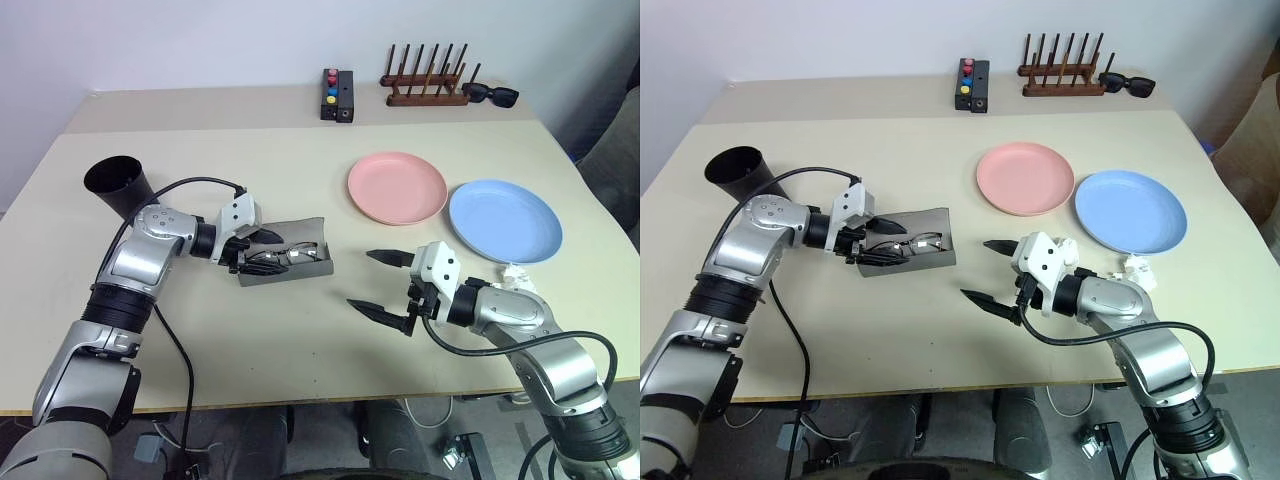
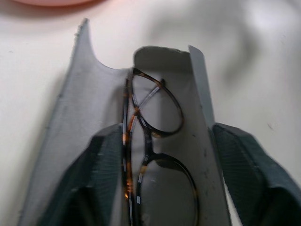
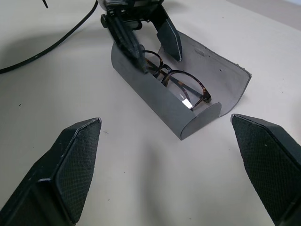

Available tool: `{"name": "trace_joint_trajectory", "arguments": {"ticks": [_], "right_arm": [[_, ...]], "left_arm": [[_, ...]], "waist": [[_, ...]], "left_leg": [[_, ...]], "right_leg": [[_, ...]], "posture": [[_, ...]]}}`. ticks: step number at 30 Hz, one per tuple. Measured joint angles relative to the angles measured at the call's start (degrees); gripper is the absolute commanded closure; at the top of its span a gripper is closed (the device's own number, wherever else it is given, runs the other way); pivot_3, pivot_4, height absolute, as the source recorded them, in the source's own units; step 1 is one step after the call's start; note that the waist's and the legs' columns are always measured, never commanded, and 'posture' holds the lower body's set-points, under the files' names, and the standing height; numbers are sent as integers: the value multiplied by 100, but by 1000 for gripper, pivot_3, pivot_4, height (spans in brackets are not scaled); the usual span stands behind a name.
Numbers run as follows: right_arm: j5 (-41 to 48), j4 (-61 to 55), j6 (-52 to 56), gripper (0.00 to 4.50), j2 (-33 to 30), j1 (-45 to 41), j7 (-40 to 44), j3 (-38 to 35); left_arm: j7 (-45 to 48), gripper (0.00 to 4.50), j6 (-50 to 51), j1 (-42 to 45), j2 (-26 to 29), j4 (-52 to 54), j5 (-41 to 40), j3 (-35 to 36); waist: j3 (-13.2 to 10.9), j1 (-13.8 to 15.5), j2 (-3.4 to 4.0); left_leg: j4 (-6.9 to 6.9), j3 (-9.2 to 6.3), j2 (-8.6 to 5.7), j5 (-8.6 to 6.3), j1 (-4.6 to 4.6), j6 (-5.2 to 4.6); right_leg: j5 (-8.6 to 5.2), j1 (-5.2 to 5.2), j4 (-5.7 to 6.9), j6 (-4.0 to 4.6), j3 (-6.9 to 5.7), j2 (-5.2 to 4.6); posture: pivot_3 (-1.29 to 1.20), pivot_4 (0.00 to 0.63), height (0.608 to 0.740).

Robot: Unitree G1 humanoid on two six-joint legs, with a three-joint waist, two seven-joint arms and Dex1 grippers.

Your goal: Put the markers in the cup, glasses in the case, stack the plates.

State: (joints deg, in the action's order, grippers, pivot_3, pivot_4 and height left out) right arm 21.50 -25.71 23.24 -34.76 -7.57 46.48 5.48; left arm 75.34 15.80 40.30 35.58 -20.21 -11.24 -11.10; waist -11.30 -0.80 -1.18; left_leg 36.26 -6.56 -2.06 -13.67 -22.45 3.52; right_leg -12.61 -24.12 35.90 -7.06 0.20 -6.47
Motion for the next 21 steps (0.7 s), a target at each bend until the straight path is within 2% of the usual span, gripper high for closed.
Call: {"name": "trace_joint_trajectory", "arguments": {"ticks": [4, 5, 7, 11, 17, 21], "right_arm": [[-1, 7, -3, 0, 14, -6, 4, 3], [-2, 9, -5, 0, 16, -13, 6, 7], [-10, 19, -16, 0, 17, -31, 8, 28], [-91, 100, -107, 0, 78, -175, -13, 44], [-235, 272, -260, 0, 271, -414, -108, 103], [-278, 350, -284, 0, 357, -510, -127, 121]], "left_arm": [[-89, 1586, 157, 268, -115, 4, -425, 433], [-141, 1813, 175, 383, -125, 5, -502, 582], [-261, 2468, 169, 554, -126, -5, -577, 770], [-753, 4490, -71, 798, -125, -416, -491, 998], [-1643, 4490, -919, 798, -126, -1281, 338, 873], [-1736, 4490, -1196, 535, -211, -1390, 567, 721]], "waist": [[0, 1, 0], [0, 0, 0], [0, -1, 0], [0, -33, 0], [0, -3, 0], [0, 6, 0]], "left_leg": [[1, -1, 0, 0, 0, 0], [1, -1, 0, 0, 0, 0], [0, -1, 0, 0, 0, 0], [-2, 0, 0, 0, 6, 0], [0, 0, -1, 0, 3, 0], [0, 0, -2, 0, 2, 1]], "right_leg": [[0, 0, 0, 0, -1, 0], [0, 0, 0, -1, -1, 0], [0, 0, 0, -1, -1, 0], [1, 0, 4, -2, 0, 0], [1, -1, 4, -2, 0, 0], [1, 0, 4, -2, 0, 0]], "posture": [[0, 150, 734], [0, 150, 734], [0, 150, 734], [0, 150, 734], [0, 150, 734], [0, 150, 734]]}}
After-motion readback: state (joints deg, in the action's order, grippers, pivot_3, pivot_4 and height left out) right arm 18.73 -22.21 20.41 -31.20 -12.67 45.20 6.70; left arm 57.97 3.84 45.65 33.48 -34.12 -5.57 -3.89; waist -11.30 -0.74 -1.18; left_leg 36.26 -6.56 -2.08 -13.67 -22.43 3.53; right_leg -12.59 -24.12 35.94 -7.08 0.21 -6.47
